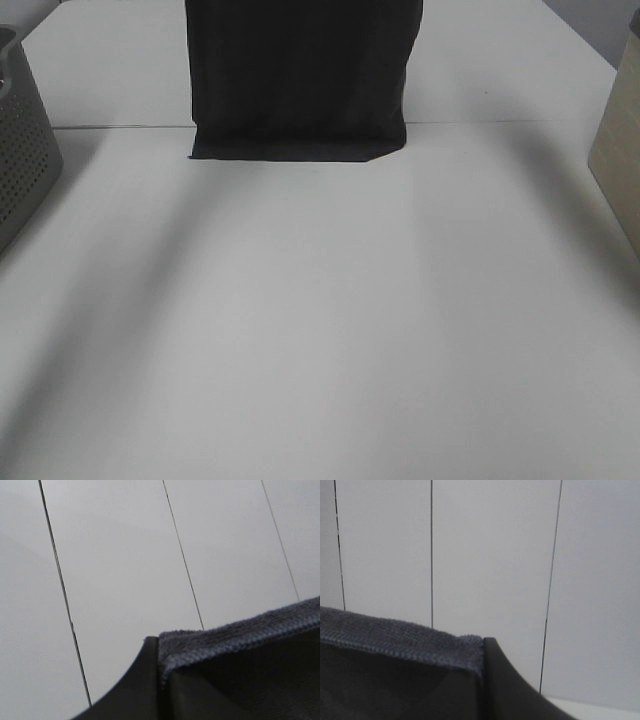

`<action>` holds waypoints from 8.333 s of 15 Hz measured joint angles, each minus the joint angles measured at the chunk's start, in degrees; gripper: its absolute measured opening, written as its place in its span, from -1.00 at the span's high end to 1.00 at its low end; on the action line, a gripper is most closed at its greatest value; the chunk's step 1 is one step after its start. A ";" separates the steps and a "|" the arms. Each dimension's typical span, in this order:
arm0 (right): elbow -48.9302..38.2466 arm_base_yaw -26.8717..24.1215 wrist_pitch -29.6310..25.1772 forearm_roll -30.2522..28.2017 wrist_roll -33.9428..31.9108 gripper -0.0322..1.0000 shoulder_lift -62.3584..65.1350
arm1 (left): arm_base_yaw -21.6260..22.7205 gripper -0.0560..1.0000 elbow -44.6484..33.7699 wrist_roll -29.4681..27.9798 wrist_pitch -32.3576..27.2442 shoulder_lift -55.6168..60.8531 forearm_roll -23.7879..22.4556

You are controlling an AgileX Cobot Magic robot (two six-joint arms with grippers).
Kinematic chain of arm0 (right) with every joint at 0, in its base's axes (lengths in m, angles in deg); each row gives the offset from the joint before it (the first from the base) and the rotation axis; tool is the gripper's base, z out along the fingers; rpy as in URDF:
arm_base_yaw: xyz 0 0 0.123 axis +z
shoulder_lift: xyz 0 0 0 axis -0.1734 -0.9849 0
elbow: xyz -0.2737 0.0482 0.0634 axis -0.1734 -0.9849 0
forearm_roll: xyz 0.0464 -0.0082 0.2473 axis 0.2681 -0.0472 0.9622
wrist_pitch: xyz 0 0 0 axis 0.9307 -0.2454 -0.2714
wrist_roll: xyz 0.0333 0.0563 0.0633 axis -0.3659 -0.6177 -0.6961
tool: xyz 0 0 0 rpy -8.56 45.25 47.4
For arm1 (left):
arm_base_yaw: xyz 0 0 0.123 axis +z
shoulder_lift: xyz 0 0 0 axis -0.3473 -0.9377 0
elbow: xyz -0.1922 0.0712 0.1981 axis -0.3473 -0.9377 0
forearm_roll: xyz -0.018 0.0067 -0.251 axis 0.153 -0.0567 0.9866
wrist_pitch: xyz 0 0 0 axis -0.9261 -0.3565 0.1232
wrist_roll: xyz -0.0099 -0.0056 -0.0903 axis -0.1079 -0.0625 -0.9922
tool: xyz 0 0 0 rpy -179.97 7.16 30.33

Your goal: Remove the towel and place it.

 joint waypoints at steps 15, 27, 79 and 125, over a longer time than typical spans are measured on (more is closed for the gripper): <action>0.46 -0.34 -62.28 29.68 19.77 0.93 17.36 | -5.73 0.89 -0.23 11.80 -79.47 22.29 11.92; -30.77 0.06 -63.25 35.01 20.05 0.93 36.78 | -6.07 0.89 -53.69 27.16 -78.15 53.06 23.55; -90.93 -0.17 -60.85 44.29 31.23 0.93 9.57 | -13.98 0.89 -100.10 28.76 -77.29 27.85 45.03; -34.26 -17.82 -59.93 43.03 29.62 -0.66 3.04 | 10.83 -0.73 -48.24 18.96 -72.88 17.13 36.50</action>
